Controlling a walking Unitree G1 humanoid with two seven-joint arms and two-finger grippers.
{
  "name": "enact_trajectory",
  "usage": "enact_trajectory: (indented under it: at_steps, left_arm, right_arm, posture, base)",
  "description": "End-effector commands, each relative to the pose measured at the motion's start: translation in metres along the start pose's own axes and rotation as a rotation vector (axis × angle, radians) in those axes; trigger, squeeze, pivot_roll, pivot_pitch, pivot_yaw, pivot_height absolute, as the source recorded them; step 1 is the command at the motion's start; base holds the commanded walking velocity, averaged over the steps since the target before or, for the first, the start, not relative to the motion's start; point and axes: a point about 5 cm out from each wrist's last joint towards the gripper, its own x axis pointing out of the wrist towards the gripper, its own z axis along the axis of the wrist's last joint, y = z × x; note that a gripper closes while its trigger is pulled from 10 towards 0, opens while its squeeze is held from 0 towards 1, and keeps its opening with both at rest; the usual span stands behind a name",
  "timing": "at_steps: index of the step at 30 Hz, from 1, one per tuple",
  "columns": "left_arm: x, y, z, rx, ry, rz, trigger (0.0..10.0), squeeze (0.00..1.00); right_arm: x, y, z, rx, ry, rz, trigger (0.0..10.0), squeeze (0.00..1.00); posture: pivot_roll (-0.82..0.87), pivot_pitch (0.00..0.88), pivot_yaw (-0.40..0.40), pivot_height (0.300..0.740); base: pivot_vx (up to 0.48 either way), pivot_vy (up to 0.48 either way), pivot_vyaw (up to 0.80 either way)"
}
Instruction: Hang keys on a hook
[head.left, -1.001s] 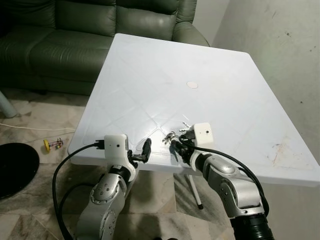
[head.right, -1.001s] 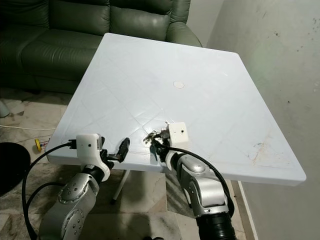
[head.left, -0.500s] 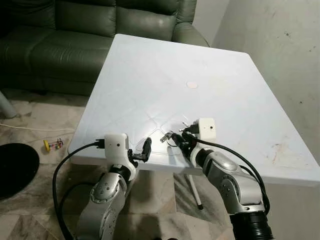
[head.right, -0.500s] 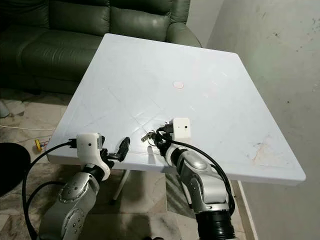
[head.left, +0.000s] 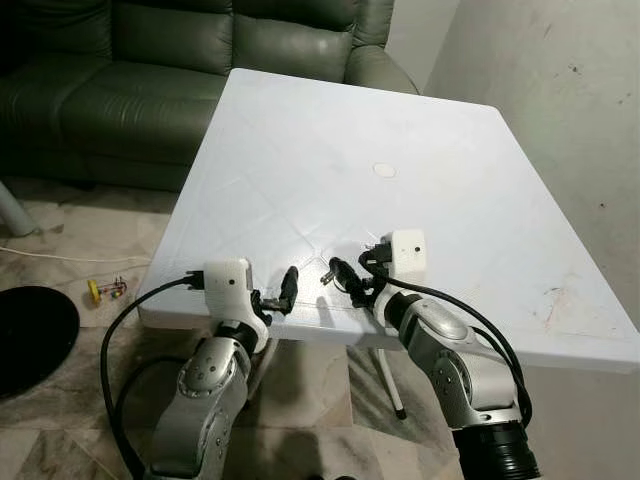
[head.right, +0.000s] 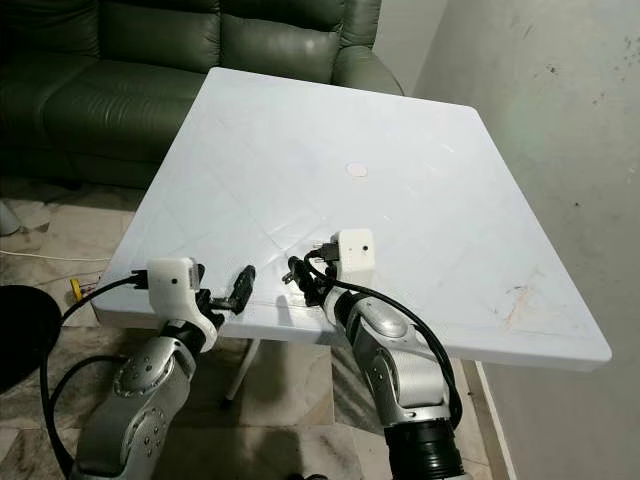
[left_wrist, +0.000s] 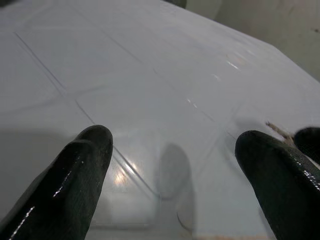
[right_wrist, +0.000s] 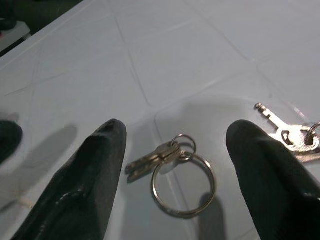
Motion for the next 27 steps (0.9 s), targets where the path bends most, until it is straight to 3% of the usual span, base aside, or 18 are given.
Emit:
enact_trajectory:
  at_steps: [1, 5, 8, 11, 15, 16, 17, 18, 27]
  left_arm:
    - [0.004, -0.004, 0.001, -0.034, -0.01, 0.002, 10.0, 0.0]
    - [0.013, 0.005, 0.009, -0.02, -0.043, 0.03, 10.0, 0.0]
    - [0.015, 0.006, 0.011, -0.024, -0.047, 0.029, 10.0, 0.0]
    - [0.025, 0.018, 0.024, -0.012, -0.096, 0.054, 10.0, 0.0]
    - [0.035, 0.03, 0.035, 0.009, -0.138, 0.069, 10.0, 0.0]
    - [0.037, 0.036, 0.039, 0.02, -0.15, 0.078, 10.0, 0.0]
    - [0.037, 0.038, 0.039, 0.02, -0.151, 0.08, 10.0, 0.0]
    - [0.036, 0.04, 0.039, 0.016, -0.153, 0.079, 10.0, 0.0]
    - [0.038, 0.053, 0.037, 0.04, -0.145, 0.076, 10.0, 0.0]
  right_arm:
    - [0.002, -0.002, 0.006, -0.021, -0.038, -0.02, 10.0, 1.0]
    - [0.003, -0.01, 0.019, -0.054, -0.155, -0.085, 10.0, 1.0]
    - [0.004, -0.013, 0.02, -0.05, -0.155, -0.102, 10.0, 1.0]
    - [-0.004, -0.026, 0.041, -0.074, -0.344, -0.139, 10.0, 1.0]
    - [-0.015, -0.039, 0.047, -0.103, -0.425, -0.196, 10.0, 1.0]
    - [-0.023, -0.044, 0.047, -0.114, -0.464, -0.198, 10.0, 0.54]
    - [-0.027, -0.046, 0.047, -0.12, -0.48, -0.199, 10.0, 0.3]
    - [-0.03, -0.049, 0.044, -0.126, -0.471, -0.217, 10.0, 0.0]
    - [-0.05, -0.066, 0.026, -0.147, -0.448, -0.328, 10.0, 0.0]
  posture:
    - [0.01, 0.071, -0.142, 0.74]
    - [0.0, 0.051, -0.122, 0.74]
    - [0.0, 0.051, -0.122, 0.74]
    - [-0.01, 0.038, -0.101, 0.74]
    - [-0.03, 0.02, -0.08, 0.74]
    - [-0.05, 0.015, -0.072, 0.74]
    - [-0.05, 0.013, -0.069, 0.74]
    - [-0.06, 0.011, -0.064, 0.74]
    - [-0.09, 0.002, -0.036, 0.74]
  base:
    - [0.0, 0.0, 0.0]
    - [0.0, 0.0, 0.0]
    - [0.0, 0.0, 0.0]
    - [0.0, 0.0, 0.0]
    - [0.0, 0.0, 0.0]
    - [0.0, 0.0, 0.0]
    - [0.0, 0.0, 0.0]
    - [0.0, 0.0, 0.0]
    - [0.0, 0.0, 0.0]
